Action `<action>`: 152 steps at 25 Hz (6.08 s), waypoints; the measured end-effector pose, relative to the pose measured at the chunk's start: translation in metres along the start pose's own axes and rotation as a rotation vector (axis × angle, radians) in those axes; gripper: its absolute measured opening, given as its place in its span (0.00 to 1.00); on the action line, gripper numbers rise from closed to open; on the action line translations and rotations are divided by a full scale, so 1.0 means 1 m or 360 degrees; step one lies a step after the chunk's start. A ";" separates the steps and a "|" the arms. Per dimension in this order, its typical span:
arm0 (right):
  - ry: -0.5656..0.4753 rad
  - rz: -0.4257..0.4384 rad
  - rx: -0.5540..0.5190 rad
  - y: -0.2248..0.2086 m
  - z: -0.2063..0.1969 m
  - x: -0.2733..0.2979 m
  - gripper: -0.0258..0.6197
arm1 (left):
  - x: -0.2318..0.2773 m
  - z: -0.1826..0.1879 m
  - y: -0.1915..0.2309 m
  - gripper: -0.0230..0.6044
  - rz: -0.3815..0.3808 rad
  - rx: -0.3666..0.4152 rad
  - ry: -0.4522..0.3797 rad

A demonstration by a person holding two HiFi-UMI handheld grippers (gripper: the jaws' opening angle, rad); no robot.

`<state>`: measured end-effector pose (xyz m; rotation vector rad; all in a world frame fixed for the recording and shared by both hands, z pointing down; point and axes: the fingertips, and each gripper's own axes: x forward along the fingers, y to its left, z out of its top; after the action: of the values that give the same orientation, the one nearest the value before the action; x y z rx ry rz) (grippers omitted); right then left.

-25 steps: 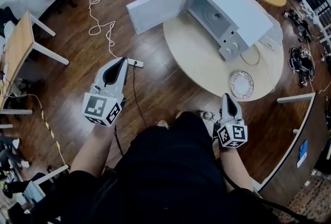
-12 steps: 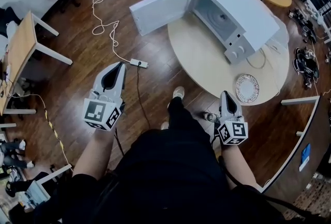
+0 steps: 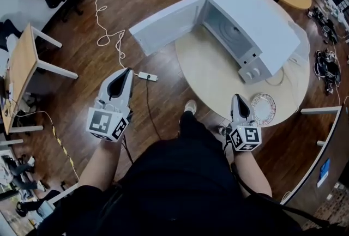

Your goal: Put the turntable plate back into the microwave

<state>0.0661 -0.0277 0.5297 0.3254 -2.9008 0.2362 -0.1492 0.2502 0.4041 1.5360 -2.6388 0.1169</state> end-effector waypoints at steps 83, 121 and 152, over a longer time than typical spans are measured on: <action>-0.0203 -0.1677 0.0330 -0.038 0.024 -0.061 0.04 | 0.331 0.086 -0.162 0.04 -0.1940 0.0145 -0.0142; -0.0195 -0.1759 0.0647 -0.109 -0.058 -0.166 0.16 | 0.236 0.048 -0.376 0.21 -0.2273 0.0434 0.0058; -0.0116 -0.1676 0.0927 -0.158 -0.137 -0.175 0.19 | 0.211 0.041 -0.462 0.21 -0.2280 0.0399 0.0168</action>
<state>0.2966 -0.1201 0.6438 1.8447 -2.2301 0.8437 0.1471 -0.1636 0.3976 2.8853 -0.9443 0.3779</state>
